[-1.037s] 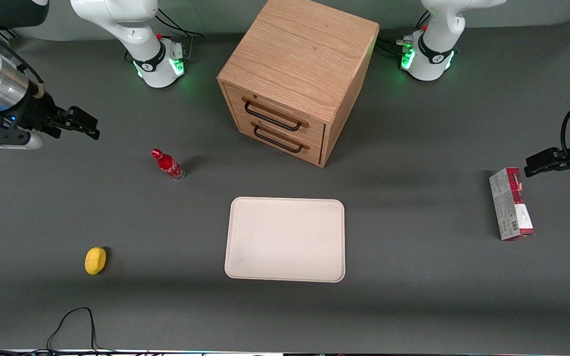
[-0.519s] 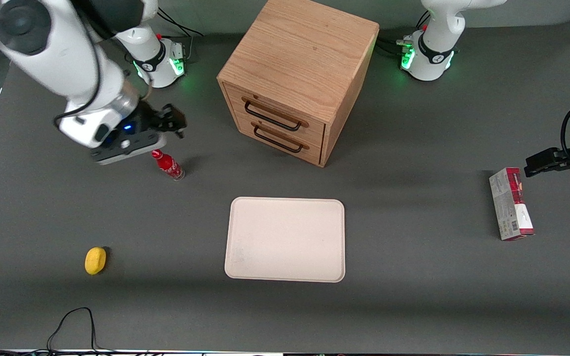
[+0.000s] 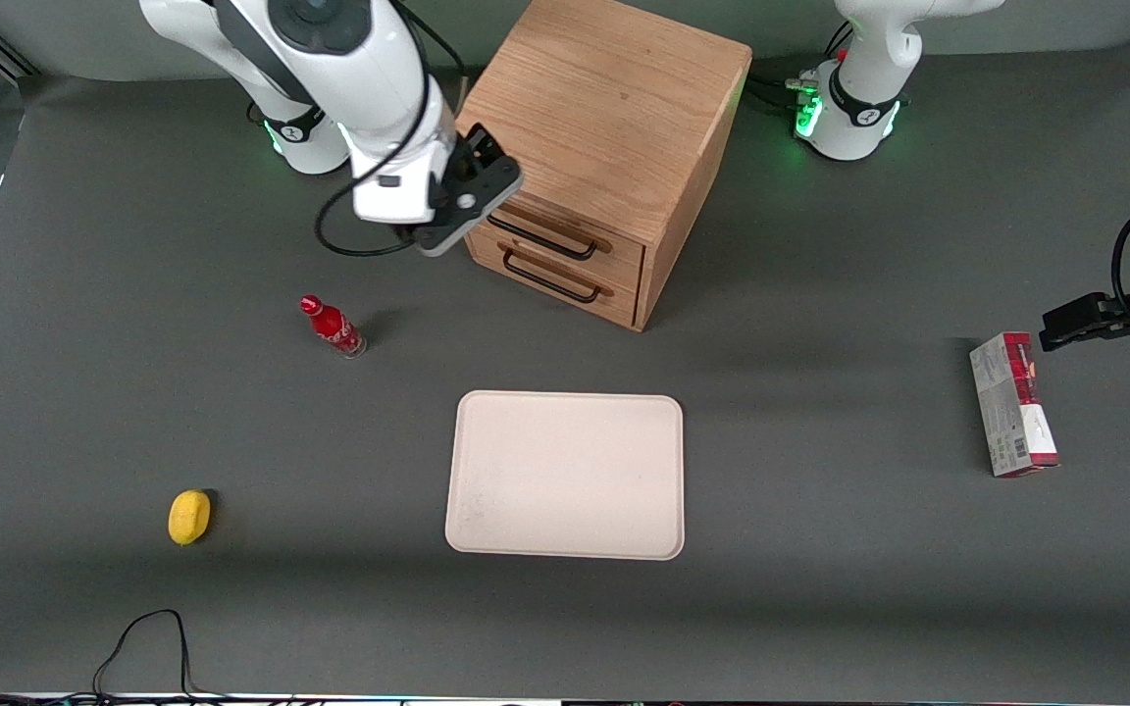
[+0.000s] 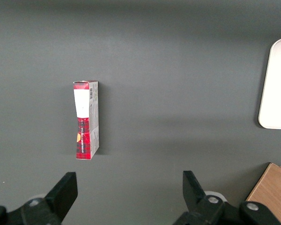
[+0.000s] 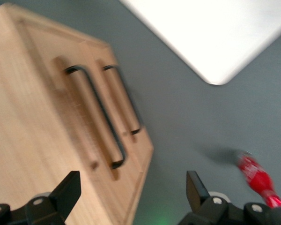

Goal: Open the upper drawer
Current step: 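Hook the right gripper onto the upper drawer's black bar handle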

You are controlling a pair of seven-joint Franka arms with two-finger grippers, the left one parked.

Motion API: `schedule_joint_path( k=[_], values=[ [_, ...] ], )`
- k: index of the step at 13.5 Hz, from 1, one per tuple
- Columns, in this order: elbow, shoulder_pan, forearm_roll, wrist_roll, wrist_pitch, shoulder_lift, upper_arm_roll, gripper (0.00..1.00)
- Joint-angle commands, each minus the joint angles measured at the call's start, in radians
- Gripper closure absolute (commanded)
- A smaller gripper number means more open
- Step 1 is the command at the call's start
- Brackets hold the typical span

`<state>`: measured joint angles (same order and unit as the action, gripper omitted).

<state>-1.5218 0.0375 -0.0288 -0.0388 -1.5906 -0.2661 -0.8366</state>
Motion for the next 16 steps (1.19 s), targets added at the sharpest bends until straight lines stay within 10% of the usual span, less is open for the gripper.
schedule_joint_path(
  k=[1,16],
  values=[
    [0.034,0.01,-0.097,0.152,-0.002,-0.106,-0.015,0.0],
    [-0.17,0.001,-0.023,0.278,-0.256,-0.186,-0.013,0.0]
  ],
)
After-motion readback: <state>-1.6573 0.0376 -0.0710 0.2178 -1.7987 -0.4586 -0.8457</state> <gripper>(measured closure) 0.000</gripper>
